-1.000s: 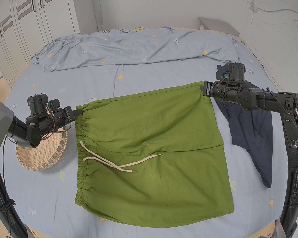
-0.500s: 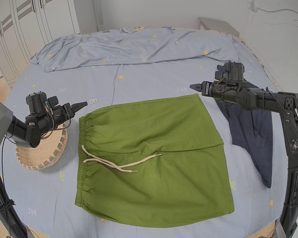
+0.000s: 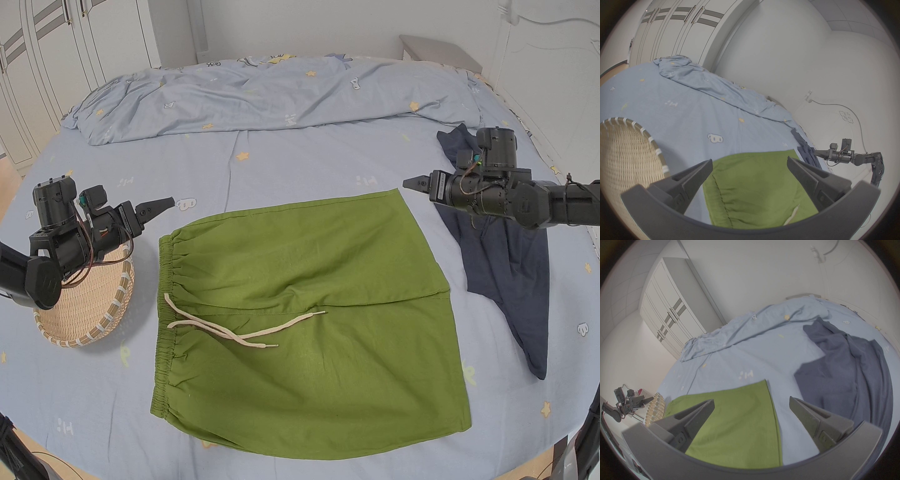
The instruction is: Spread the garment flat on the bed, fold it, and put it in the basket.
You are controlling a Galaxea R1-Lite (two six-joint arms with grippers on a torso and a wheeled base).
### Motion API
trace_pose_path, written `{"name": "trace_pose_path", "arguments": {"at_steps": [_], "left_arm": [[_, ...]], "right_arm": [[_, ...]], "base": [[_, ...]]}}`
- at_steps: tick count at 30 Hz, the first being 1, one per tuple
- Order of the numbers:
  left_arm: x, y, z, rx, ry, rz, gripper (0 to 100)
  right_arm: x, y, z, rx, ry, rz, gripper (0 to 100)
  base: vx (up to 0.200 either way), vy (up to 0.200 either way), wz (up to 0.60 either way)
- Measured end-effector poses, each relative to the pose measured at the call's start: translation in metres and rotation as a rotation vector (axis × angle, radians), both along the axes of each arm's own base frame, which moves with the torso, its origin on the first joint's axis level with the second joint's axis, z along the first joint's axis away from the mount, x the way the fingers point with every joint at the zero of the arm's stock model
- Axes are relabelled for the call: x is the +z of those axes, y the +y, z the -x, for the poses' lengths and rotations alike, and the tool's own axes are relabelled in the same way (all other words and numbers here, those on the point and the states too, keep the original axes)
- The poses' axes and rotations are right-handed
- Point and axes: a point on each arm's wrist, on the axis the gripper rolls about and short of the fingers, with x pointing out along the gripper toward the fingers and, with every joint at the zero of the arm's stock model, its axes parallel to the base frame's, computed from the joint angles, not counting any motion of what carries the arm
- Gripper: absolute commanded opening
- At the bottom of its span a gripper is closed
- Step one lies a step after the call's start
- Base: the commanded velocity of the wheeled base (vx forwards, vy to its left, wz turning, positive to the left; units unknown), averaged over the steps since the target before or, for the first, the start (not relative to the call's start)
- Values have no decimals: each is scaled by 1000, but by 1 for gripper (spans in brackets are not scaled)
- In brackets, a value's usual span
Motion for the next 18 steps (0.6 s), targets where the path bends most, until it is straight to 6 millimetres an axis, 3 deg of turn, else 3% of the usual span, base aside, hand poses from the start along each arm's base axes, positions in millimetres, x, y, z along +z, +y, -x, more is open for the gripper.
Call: {"name": "trace_pose_path", "arguments": {"at_steps": [9,18], "left_arm": [[-17,-14,33,-30,69,-15,100],[-49,-16,42,49,144,-110,100]], "right_arm": [[-20,-20,64,1,81,-28,100],[-36,-36,147,50,91,-95,100]], "base": [[0,0,0],[0,0,0]]}}
